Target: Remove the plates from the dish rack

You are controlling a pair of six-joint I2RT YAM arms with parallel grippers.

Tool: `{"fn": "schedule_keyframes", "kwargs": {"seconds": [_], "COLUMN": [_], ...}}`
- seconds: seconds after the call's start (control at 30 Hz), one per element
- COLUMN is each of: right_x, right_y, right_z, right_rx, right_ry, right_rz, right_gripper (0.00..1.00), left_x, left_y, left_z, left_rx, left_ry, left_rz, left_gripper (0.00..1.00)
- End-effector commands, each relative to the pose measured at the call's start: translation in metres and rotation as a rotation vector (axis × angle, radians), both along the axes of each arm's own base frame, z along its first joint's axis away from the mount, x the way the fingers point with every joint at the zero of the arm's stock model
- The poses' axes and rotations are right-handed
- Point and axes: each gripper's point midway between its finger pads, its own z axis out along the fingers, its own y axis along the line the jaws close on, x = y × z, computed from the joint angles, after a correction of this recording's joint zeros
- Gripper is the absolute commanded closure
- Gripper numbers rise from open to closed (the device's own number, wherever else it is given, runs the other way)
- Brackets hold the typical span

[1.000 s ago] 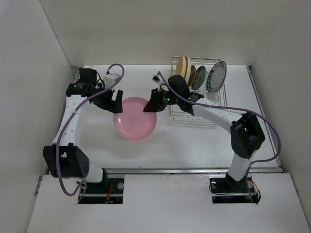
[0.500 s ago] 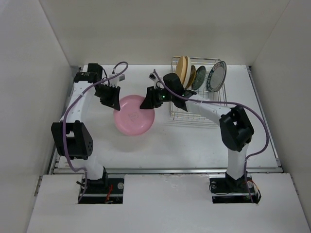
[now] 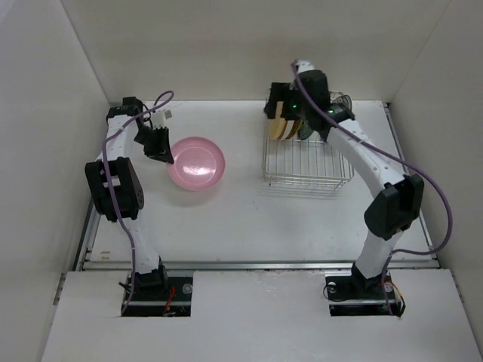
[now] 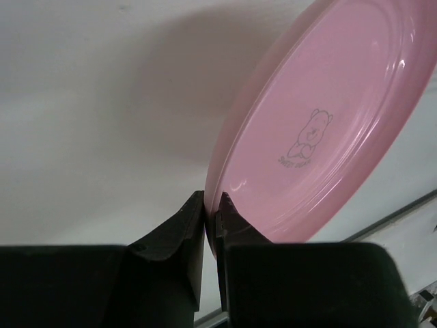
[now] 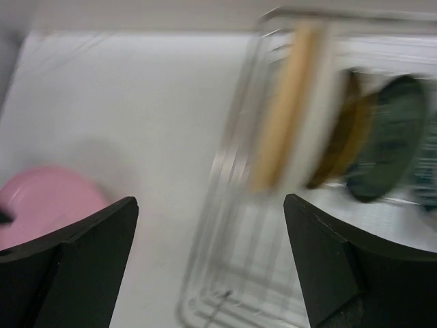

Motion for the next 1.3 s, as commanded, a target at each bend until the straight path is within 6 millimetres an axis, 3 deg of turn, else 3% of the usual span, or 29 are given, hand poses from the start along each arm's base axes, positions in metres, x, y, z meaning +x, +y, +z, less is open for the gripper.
{"fn": "schedule_keyframes", "kwargs": {"seconds": [0.0,0.07,0.13,0.2,0.27,0.3,0.37,0.43,0.57,0.6,0.63,0.67,0.73,0.83,1.07,1.13,1.27], "right_x": [0.01,0.015,0.023,0.029,0.04,0.043,0.055,0.06,0.076,0.078,0.08,0.081,0.087,0.089,0.097,0.1,0.105], "right_y": [-0.116,-0.164,-0.186,-0.215,-0.232,-0.252,-0.264,-0.277,-0.281,-0.281,-0.288,-0.295,-0.301,-0.308,-0.316,-0.318,-0.314], "right_z": [0.073,0.076,0.066,0.062,0.048,0.042,0.032,0.027,0.016,0.012,0.01,0.01,0.002,-0.007,-0.031,-0.03,-0.048], "right_rx": [-0.113,-0.177,-0.204,-0.22,-0.228,-0.231,-0.212,-0.206,-0.202,-0.218,-0.225,-0.227,-0.245,-0.284,-0.333,-0.317,-0.324], "right_ry": [-0.146,-0.168,-0.152,-0.147,-0.124,-0.108,-0.088,-0.076,-0.057,-0.046,-0.044,-0.04,-0.028,-0.008,0.017,0.011,0.033], "right_rz": [-0.425,-0.615,-0.693,-0.767,-0.806,-0.847,-0.868,-0.877,-0.85,-0.844,-0.864,-0.875,-0.881,-0.872,-0.875,-0.866,-0.838], "right_gripper": [0.06,0.11,0.24,0.29,0.37,0.42,0.58,0.66,0.69,0.65,0.56,0.49,0.52,0.62,0.71,0.73,0.74], "left_x": [0.028,0.04,0.048,0.057,0.065,0.068,0.072,0.077,0.08,0.08,0.08,0.08,0.083,0.089,0.095,0.095,0.086], "left_y": [0.005,0.005,0.014,0.018,0.021,0.022,0.025,0.027,0.029,0.03,0.03,0.028,0.031,0.033,0.029,0.031,0.026], "left_z": [0.008,-0.004,-0.012,-0.022,-0.031,-0.033,-0.048,-0.057,-0.063,-0.064,-0.061,-0.064,-0.059,-0.054,-0.033,-0.019,-0.015], "left_rx": [-0.005,-0.011,-0.021,-0.036,-0.026,-0.021,-0.008,-0.003,0.003,0.012,0.01,-0.001,0.011,0.018,0.017,0.032,0.037], "left_ry": [-0.055,-0.04,-0.024,-0.009,-0.014,-0.007,0.022,0.036,0.068,0.069,0.071,0.08,0.061,0.051,0.004,-0.027,-0.018], "left_rz": [0.068,0.085,0.135,0.158,0.161,0.175,0.191,0.202,0.213,0.215,0.223,0.22,0.215,0.227,0.227,0.232,0.207], "left_gripper": [1.0,1.0,1.0,1.0,1.0,1.0,1.0,1.0,1.0,0.93,0.83,0.56,0.4,0.35,0.21,0.2,0.19]}}
